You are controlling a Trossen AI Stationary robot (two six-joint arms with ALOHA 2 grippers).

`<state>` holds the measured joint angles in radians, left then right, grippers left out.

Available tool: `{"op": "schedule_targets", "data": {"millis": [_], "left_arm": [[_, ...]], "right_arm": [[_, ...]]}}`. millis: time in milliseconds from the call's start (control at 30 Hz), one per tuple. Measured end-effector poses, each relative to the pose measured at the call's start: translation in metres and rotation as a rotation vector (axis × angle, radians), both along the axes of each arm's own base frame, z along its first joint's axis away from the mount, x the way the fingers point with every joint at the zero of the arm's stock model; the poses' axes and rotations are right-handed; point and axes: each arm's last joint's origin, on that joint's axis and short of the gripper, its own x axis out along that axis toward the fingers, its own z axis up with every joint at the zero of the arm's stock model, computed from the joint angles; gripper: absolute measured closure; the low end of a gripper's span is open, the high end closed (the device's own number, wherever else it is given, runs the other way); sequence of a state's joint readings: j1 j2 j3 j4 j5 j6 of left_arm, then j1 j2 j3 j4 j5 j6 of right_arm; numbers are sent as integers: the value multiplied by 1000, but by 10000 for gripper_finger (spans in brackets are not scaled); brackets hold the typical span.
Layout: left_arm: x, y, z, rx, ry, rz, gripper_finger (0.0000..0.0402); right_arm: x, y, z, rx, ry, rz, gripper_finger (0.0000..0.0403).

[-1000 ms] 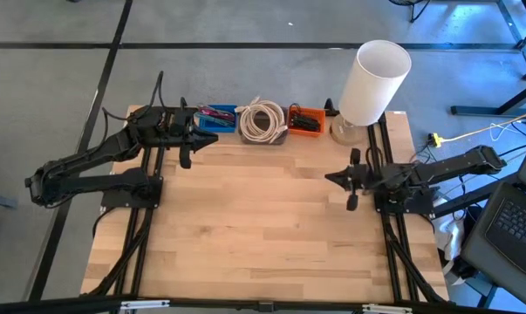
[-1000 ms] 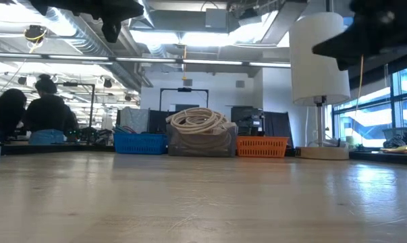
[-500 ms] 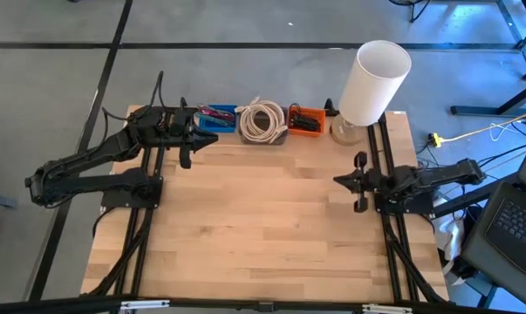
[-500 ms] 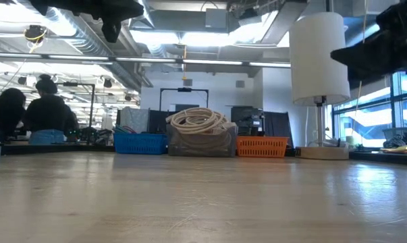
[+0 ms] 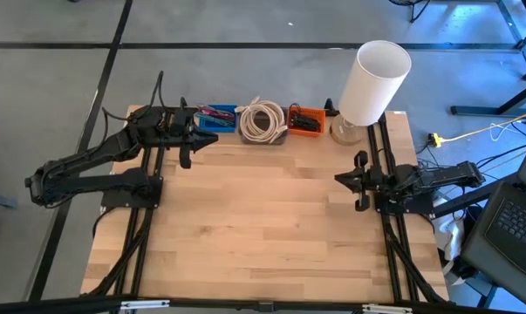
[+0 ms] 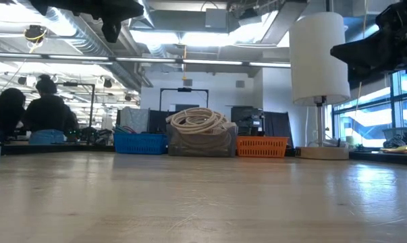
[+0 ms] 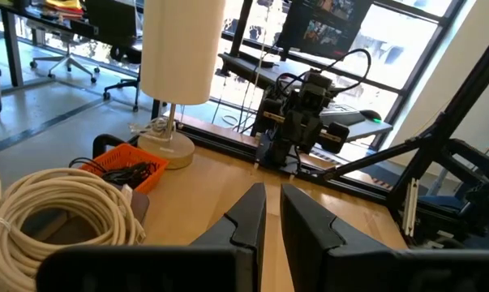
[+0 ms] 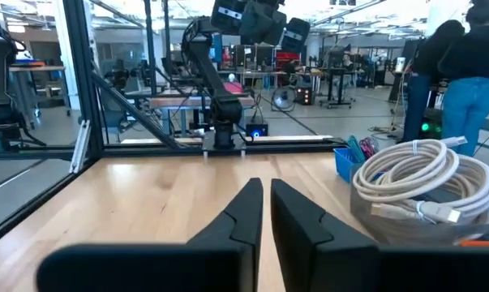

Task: Pick & Place USB Port
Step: Return to Home Position

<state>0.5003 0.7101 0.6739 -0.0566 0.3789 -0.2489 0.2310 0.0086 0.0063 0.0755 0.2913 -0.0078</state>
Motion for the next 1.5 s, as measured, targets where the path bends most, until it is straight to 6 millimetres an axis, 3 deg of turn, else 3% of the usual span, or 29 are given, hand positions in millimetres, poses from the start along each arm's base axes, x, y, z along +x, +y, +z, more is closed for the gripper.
{"op": "schedule_targets", "data": {"millis": [900, 1300, 1500], "left_arm": [[-7, -6, 0, 16, -29, -10, 370], [-41, -38, -59, 336, -353, -59, 370], [-49, -49, -92, 390, -420, -29, 370]], "right_arm": [[0, 0, 0, 0, 1, -3, 370], [0, 0, 0, 0, 1, -3, 370], [0, 0, 0, 0, 1, -3, 370]]}}
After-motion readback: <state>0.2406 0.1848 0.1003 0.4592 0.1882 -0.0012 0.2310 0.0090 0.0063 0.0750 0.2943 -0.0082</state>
